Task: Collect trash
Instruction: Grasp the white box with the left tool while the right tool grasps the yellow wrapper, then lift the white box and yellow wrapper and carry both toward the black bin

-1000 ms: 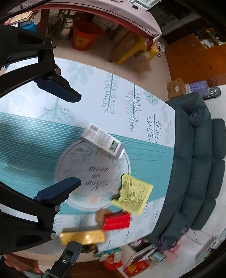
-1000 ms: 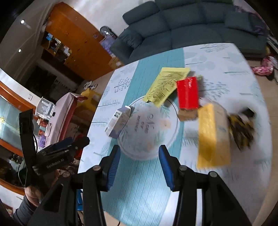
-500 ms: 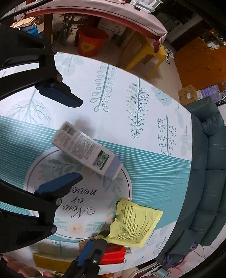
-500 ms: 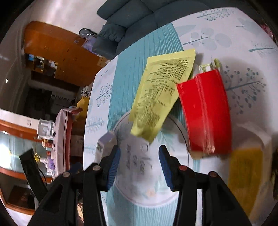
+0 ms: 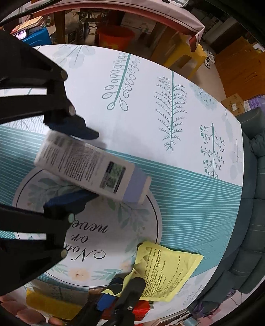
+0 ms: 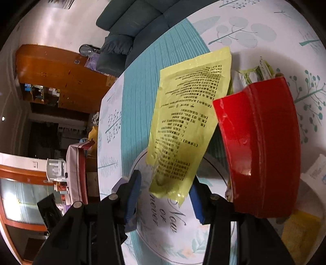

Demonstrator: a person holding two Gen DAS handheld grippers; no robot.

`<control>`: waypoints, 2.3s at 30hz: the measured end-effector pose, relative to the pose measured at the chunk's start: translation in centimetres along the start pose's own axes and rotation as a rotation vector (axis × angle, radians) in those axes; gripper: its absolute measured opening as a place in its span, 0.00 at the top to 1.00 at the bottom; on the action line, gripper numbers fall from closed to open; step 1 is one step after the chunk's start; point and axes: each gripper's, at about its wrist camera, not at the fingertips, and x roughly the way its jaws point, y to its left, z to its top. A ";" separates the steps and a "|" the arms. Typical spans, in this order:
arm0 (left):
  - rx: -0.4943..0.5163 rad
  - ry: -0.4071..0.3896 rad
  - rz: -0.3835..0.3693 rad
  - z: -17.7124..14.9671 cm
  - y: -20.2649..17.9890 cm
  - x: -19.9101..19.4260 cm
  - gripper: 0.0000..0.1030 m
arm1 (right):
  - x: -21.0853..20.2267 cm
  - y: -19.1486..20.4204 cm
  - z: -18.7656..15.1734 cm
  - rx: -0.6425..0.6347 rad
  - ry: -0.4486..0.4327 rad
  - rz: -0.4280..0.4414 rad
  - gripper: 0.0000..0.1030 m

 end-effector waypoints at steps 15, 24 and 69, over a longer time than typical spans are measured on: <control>-0.048 -0.058 -0.054 -4.8 1.0 -4.5 0.67 | -2.7 3.4 -3.3 -0.208 -0.044 0.006 0.93; -0.073 -0.128 -0.124 -12.0 4.3 -10.7 0.67 | -6.2 5.7 -10.6 -0.352 0.030 0.018 0.93; 0.234 0.043 -0.355 -43.5 7.9 -5.1 0.67 | -6.2 -3.9 -48.9 -0.375 0.325 -0.321 0.93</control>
